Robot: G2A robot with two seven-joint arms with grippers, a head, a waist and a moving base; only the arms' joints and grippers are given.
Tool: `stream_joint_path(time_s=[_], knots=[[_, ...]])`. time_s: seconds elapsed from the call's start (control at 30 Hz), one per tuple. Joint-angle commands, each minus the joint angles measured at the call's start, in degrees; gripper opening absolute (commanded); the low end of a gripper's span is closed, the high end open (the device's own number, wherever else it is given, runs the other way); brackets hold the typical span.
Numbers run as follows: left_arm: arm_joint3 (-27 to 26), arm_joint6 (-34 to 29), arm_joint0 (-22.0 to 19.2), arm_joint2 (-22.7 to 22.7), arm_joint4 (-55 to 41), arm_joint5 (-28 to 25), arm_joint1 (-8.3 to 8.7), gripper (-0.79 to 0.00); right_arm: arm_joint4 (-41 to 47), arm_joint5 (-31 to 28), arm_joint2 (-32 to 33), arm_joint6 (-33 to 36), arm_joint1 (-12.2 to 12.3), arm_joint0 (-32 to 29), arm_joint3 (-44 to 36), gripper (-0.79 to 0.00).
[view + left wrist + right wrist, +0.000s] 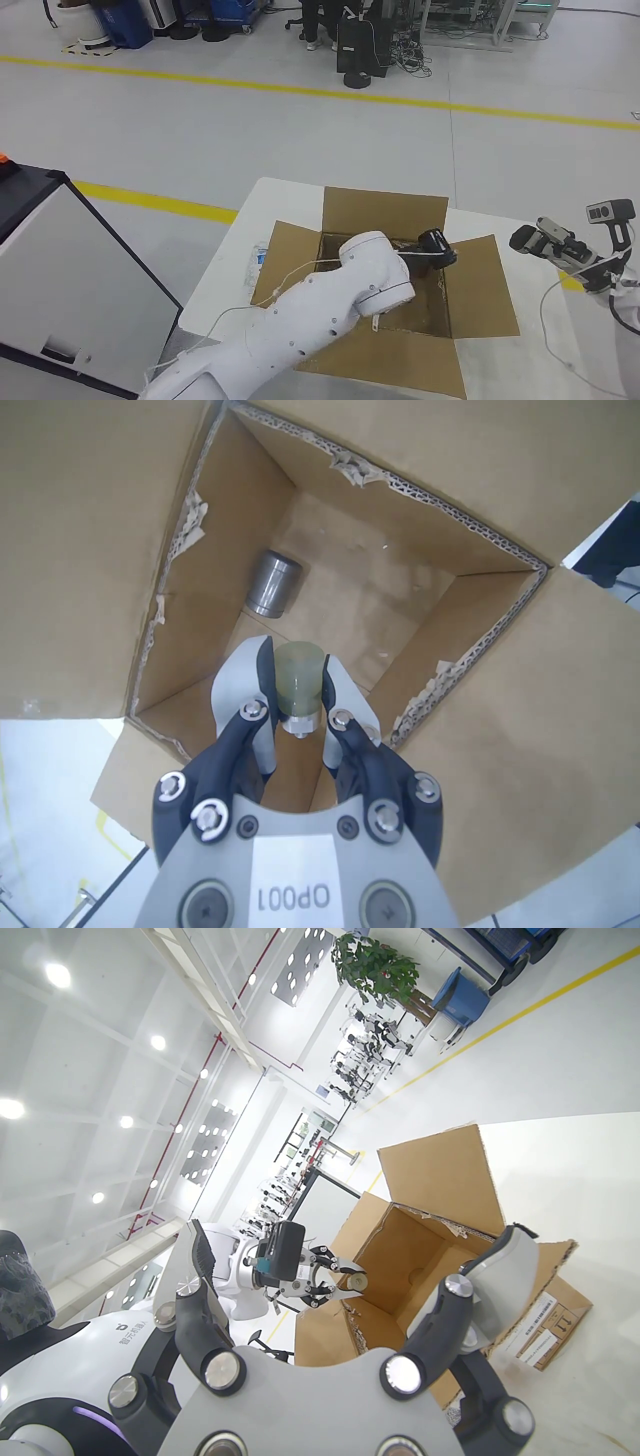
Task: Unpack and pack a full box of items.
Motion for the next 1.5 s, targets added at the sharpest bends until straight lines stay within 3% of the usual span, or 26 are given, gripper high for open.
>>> stream_joint_path(time_s=[0.0, 0.23, 0.4, 1.1, 1.27, 1.47], knots=[[-2.62, -0.58, 2.34, -2.00, 1.31, 2.01, 0.92, -0.785, 0.00, 0.00, 0.00, -0.01, 0.00, 0.00, 0.00, 0.000], [-8.05, -0.58, 5.47, -2.76, 3.01, 4.33, 3.33, -0.785, 0.00, 0.00, 0.00, -0.01, 0.00, 0.00, 0.00, 0.000], [-9.39, -0.58, 4.56, -0.62, 2.46, 7.75, 4.95, -0.785, 0.00, 0.00, 0.00, -0.01, 0.00, 0.00, 0.00, 0.000], [-9.39, -0.58, 4.56, -0.62, 2.46, 7.75, 4.95, -0.785, 0.00, 0.00, 0.00, -0.01, 0.00, 0.00, 0.00, 0.000], [-10.48, 2.05, 5.53, -3.82, 3.55, 9.09, 5.40, -0.785, 0.00, 0.00, 0.00, -0.01, 0.00, 0.00, 0.00, 0.000], [-12.96, 3.94, 6.21, -10.84, 1.06, 12.29, 5.96, -0.785, 0.00, 0.00, 0.00, -0.01, 0.00, 0.00, 0.00, 0.000]])
